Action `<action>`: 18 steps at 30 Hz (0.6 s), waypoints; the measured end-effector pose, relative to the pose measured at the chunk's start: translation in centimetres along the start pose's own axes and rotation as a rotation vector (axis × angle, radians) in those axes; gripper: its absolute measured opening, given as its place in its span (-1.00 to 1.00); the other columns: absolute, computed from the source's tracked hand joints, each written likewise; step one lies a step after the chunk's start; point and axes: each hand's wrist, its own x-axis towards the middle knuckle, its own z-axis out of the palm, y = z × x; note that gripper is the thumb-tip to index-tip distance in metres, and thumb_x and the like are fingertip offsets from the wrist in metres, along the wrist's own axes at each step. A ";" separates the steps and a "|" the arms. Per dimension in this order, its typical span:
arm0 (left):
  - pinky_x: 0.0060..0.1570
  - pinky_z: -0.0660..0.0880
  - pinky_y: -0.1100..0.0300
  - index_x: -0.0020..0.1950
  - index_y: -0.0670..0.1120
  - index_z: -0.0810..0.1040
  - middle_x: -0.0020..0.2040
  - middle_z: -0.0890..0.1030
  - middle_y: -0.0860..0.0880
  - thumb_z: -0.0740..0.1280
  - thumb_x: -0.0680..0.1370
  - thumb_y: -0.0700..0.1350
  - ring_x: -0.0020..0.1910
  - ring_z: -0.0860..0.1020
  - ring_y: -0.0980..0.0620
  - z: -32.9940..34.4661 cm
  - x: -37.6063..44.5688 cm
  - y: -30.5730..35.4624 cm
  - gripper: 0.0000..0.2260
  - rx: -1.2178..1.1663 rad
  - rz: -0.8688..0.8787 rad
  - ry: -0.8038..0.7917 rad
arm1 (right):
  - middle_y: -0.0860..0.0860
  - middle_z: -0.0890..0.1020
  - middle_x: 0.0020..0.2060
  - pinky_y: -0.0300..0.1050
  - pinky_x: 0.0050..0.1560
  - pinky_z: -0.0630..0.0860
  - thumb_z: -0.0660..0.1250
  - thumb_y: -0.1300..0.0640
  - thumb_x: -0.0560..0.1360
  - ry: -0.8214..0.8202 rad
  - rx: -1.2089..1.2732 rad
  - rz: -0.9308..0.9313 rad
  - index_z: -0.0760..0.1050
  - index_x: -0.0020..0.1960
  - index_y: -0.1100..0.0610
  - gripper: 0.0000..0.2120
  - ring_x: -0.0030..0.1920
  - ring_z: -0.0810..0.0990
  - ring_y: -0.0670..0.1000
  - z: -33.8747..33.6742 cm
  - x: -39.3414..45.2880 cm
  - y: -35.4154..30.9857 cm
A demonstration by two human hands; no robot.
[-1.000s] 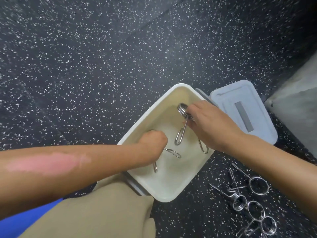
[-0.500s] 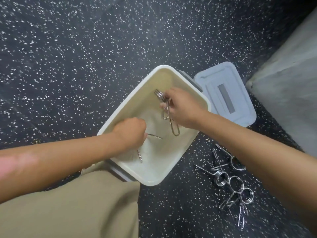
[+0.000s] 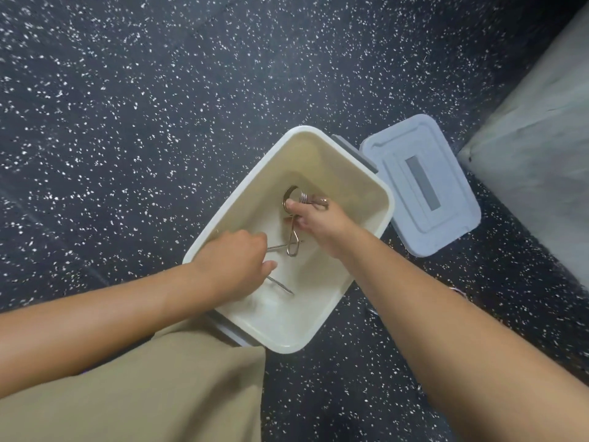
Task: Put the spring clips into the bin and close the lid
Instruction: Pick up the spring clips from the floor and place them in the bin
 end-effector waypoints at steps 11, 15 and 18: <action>-0.11 0.45 0.01 0.11 -0.10 0.46 0.09 0.60 -0.15 0.17 0.63 0.19 0.07 0.56 -0.24 -0.4 -0.6 0.6 -0.64 -0.047 0.001 -0.081 | 0.05 0.61 -0.34 -0.08 -0.35 0.59 0.27 0.07 0.59 0.090 0.307 0.264 0.53 0.11 0.25 -0.74 -0.40 0.62 0.01 1.7 0.8 -0.6; -0.05 0.39 0.03 0.28 -0.11 0.46 0.15 0.52 -0.15 0.19 0.63 0.15 0.14 0.53 -0.21 0.1 -0.1 0.7 -0.61 0.003 0.089 -0.193 | 0.11 0.56 -0.32 -0.20 -0.51 0.47 0.22 0.05 0.57 0.151 0.286 0.279 0.53 0.02 0.22 -0.75 -0.45 0.53 0.02 1.6 0.2 -1.3; 0.03 0.43 0.03 0.29 -0.11 0.52 0.16 0.50 -0.14 0.19 0.63 0.13 0.15 0.52 -0.17 0.6 0.3 0.4 -0.61 0.077 0.150 -0.227 | 0.08 0.50 -0.33 -0.12 -0.40 0.45 0.28 0.06 0.54 0.226 0.222 0.245 0.49 0.04 0.21 -0.78 -0.42 0.48 0.06 1.7 0.4 -1.3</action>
